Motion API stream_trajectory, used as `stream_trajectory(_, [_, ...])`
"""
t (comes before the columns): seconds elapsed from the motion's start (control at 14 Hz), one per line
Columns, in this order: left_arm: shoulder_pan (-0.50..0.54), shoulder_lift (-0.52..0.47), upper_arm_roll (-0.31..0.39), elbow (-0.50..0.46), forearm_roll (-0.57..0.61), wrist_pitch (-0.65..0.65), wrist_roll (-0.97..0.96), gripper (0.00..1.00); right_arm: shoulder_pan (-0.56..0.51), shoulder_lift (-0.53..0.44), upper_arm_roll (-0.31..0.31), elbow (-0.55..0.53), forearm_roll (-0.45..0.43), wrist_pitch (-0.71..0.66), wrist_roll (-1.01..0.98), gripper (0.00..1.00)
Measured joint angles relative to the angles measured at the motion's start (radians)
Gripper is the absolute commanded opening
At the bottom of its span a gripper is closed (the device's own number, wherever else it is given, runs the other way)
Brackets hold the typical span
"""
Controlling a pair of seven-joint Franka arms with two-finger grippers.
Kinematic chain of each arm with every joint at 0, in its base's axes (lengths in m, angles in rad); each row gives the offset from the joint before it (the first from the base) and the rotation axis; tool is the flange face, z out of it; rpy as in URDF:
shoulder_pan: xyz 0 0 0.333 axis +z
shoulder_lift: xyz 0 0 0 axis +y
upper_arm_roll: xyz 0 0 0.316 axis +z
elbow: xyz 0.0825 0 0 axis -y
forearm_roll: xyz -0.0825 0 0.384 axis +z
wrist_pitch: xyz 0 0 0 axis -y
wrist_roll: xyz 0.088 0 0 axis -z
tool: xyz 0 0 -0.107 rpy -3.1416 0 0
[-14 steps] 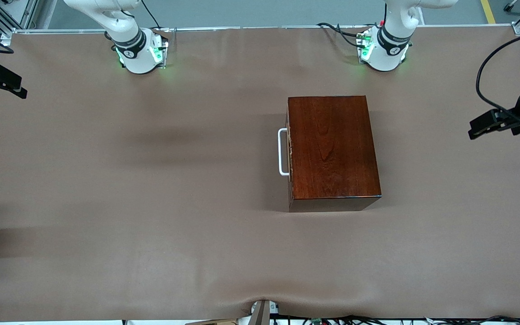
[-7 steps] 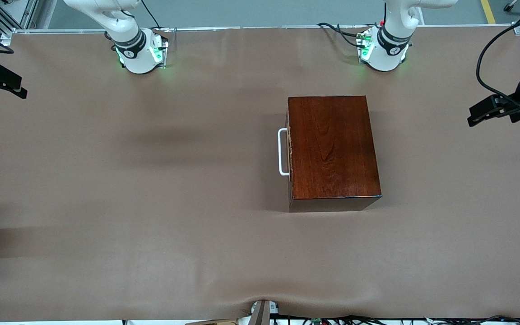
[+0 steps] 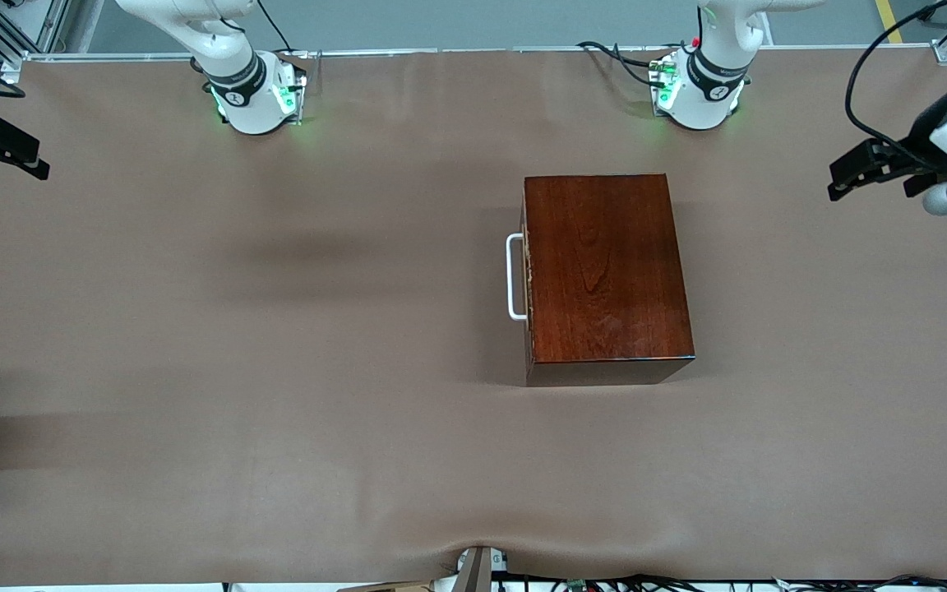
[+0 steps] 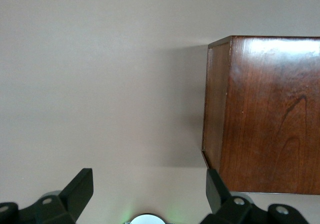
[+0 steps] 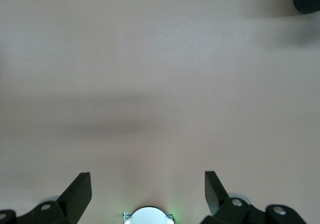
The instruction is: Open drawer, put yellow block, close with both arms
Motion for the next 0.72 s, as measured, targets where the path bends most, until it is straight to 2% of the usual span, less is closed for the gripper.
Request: stream_trajectory(0.72, [0.012,-0.047,-0.009,-0.016,0.0,-0.009,0.01,1.0,0.0,0.0,0.0,0.0,0.0,0.0,0.0,1.0])
